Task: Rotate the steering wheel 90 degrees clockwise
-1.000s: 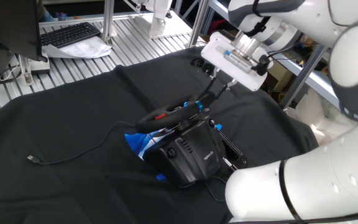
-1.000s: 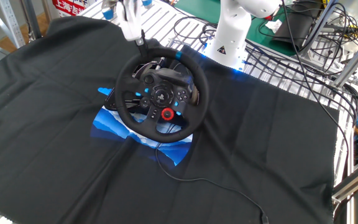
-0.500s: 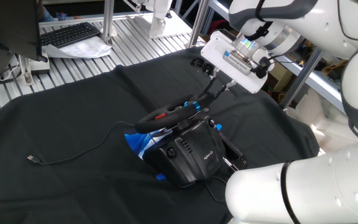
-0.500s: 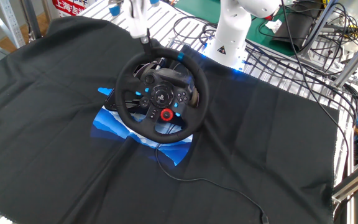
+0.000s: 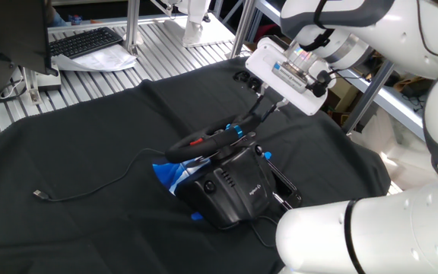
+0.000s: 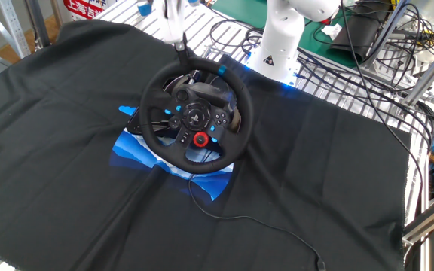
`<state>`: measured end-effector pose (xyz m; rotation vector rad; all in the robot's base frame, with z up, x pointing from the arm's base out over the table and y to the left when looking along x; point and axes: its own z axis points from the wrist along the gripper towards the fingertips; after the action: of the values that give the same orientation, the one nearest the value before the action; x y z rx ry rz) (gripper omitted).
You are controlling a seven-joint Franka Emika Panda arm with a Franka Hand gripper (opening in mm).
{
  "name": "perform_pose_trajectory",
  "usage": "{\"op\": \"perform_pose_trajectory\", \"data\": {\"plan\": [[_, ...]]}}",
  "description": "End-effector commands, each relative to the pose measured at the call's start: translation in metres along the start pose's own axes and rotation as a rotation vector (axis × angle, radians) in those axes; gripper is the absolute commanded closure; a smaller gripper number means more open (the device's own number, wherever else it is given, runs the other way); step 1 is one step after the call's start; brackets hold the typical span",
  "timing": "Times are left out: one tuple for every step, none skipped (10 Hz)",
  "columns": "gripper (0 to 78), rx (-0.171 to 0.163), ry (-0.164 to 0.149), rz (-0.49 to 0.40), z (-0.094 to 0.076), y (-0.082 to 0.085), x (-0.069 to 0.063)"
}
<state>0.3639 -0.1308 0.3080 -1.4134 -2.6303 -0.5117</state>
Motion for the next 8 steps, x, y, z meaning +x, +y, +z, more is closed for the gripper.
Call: {"op": "perform_pose_trajectory", "data": {"plan": [[76.4,-0.007,-0.025,0.004,-0.0016,0.0010,0.0056],[76.4,-0.010,-0.030,0.006,-0.0018,0.0010,0.0077],[76.4,-0.011,-0.033,0.008,-0.0021,0.0011,0.0089],[76.4,-0.014,-0.036,0.010,-0.0025,0.0011,0.0109],[76.4,-0.015,-0.038,0.011,-0.0025,0.0011,0.0115],[76.4,-0.016,-0.041,0.011,-0.0024,0.0011,0.0119],[76.4,-0.016,-0.048,0.012,-0.0014,0.0012,0.0127],[76.4,-0.016,-0.051,0.012,-0.0007,0.0013,0.0131]]}}
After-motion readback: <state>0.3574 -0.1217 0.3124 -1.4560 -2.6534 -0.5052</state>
